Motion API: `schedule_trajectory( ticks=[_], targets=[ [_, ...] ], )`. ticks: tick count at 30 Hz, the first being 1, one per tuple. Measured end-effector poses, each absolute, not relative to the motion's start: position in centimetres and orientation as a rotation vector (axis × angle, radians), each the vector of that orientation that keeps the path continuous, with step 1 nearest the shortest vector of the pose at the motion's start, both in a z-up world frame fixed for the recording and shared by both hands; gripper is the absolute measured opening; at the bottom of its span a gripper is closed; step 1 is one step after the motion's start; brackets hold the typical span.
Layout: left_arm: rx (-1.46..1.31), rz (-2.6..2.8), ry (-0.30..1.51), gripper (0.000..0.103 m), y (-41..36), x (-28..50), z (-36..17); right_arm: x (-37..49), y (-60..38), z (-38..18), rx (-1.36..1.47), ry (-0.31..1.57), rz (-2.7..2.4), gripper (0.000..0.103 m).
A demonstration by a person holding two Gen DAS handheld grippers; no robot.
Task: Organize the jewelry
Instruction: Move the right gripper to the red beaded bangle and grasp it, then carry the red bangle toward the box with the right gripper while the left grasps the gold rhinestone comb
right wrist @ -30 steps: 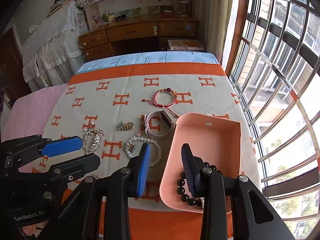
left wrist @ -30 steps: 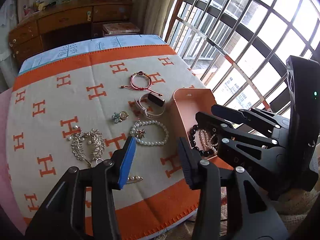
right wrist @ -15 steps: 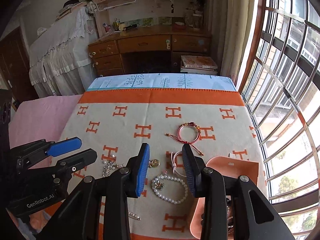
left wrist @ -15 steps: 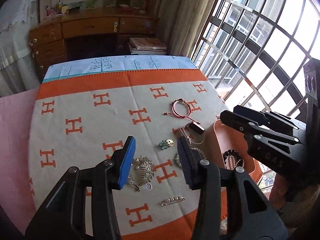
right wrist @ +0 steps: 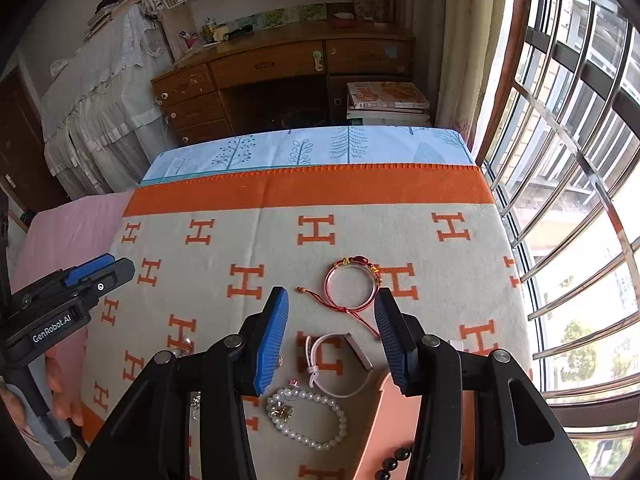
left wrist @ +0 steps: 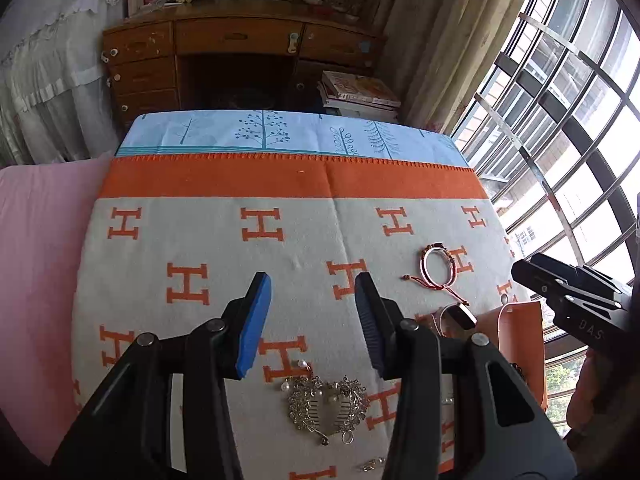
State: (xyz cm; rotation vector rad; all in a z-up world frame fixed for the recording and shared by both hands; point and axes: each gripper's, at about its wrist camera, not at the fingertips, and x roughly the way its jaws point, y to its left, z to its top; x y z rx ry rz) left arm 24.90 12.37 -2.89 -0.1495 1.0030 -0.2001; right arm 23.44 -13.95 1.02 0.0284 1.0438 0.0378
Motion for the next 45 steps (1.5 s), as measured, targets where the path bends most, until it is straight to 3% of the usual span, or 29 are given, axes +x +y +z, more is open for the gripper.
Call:
schedule_trajectory(
  ticks=[10,18,22,28,45],
  targets=[
    [-0.209,-0.234,1.198,0.040,9.1,29.0,-9.1,31.1,-18.4,-7.5,0.090,1.236,0.014,0.045],
    [-0.095,-0.256,1.224,0.040,7.2,28.3,-9.7,34.7,-18.3,-13.7,0.025,1.376,-0.012,0.025],
    [-0.035,-0.262,1.220,0.040,7.5,27.4,-9.3,34.5,-17.5,-14.1,-0.047,1.347,-0.013,0.012],
    [0.031,-0.269,1.257,0.040,8.0,25.1,-9.8,32.9,-17.2,-13.3,0.008,1.321,0.034,0.011],
    [0.100,-0.280,1.290,0.040,8.8,20.4,-10.3,18.5,-18.8,0.3,0.210,1.038,0.231,0.011]
  ],
)
